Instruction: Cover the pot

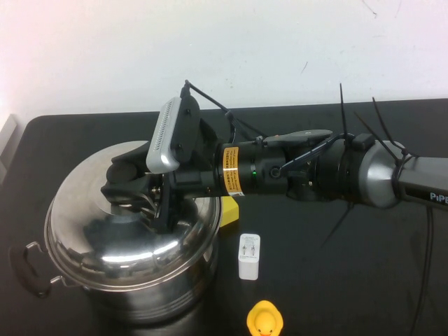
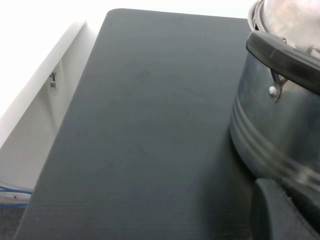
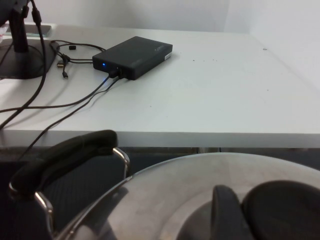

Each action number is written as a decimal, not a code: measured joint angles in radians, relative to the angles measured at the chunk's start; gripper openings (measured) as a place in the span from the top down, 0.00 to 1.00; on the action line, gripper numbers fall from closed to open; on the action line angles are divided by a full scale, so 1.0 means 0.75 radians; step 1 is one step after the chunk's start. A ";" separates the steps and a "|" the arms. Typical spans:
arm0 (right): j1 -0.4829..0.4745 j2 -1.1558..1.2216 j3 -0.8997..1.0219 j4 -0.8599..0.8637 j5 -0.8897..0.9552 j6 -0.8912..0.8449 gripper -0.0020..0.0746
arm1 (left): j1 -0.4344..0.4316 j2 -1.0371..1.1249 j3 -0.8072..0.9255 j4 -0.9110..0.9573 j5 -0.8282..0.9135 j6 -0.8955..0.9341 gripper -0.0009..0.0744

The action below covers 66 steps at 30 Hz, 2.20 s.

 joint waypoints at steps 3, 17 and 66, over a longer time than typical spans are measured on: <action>0.000 0.000 0.000 0.000 0.000 0.000 0.52 | 0.000 0.000 0.000 0.000 0.000 0.000 0.99; 0.001 0.000 -0.010 0.000 0.024 0.030 0.35 | 0.000 0.000 0.000 0.000 0.000 0.000 0.99; -0.097 -1.490 1.076 -0.523 0.841 0.529 0.97 | 0.000 0.000 0.000 0.000 0.000 0.002 0.99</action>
